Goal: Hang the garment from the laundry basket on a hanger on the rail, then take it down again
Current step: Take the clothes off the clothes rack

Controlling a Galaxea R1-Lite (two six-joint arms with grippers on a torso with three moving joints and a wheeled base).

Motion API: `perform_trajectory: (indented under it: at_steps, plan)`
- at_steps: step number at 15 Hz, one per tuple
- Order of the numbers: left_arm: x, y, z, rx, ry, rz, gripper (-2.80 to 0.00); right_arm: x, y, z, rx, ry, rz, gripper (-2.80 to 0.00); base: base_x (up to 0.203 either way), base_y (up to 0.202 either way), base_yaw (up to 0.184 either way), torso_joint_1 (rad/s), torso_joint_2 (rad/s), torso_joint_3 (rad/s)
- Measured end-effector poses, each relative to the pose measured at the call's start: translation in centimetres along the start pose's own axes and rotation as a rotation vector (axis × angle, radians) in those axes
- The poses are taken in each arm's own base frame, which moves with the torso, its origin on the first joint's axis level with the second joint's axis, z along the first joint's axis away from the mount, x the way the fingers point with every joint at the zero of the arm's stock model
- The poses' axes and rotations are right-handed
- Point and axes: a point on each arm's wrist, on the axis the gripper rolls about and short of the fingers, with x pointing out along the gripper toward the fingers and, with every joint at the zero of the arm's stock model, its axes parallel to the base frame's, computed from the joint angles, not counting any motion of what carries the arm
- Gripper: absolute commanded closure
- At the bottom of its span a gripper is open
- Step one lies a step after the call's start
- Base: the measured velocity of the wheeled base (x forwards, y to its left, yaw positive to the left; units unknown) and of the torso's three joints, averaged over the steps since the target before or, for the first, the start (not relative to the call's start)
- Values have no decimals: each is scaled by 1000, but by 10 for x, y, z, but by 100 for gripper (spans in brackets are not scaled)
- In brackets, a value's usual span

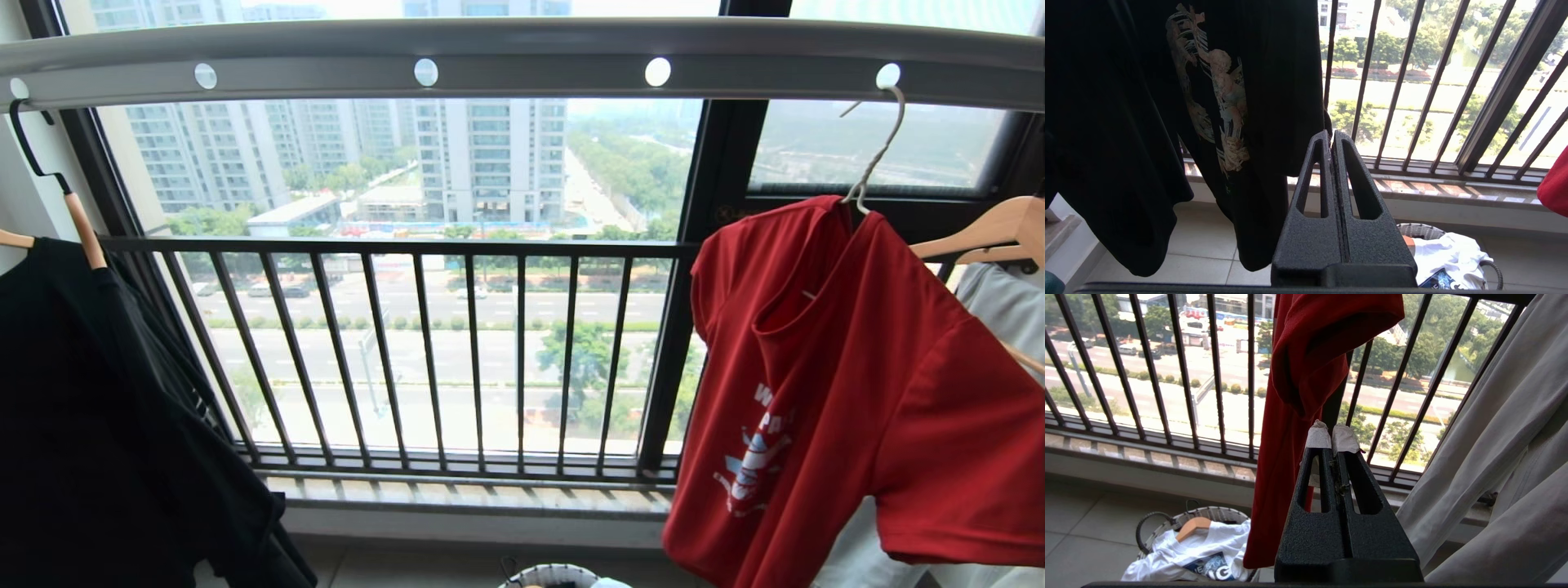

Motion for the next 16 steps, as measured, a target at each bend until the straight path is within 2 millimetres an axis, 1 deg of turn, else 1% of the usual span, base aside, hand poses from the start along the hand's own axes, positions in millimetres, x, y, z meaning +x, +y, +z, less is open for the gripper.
perform_trajectory:
  at_steps: [13,14,16]
  plan:
    - [0,0,0,0,0,0,0,0,0,2,0,-6,2,0,0,0,0,0,0,0]
    - [0,0,0,1,0,-1,0,-2,-1,8,-1,-25,-1,0,0,0,0,0,0,0]
    - [0,0,0,0,0,0,0,-12,-2,31,-7,-78,-7,0,0,0,0,0,0,0]
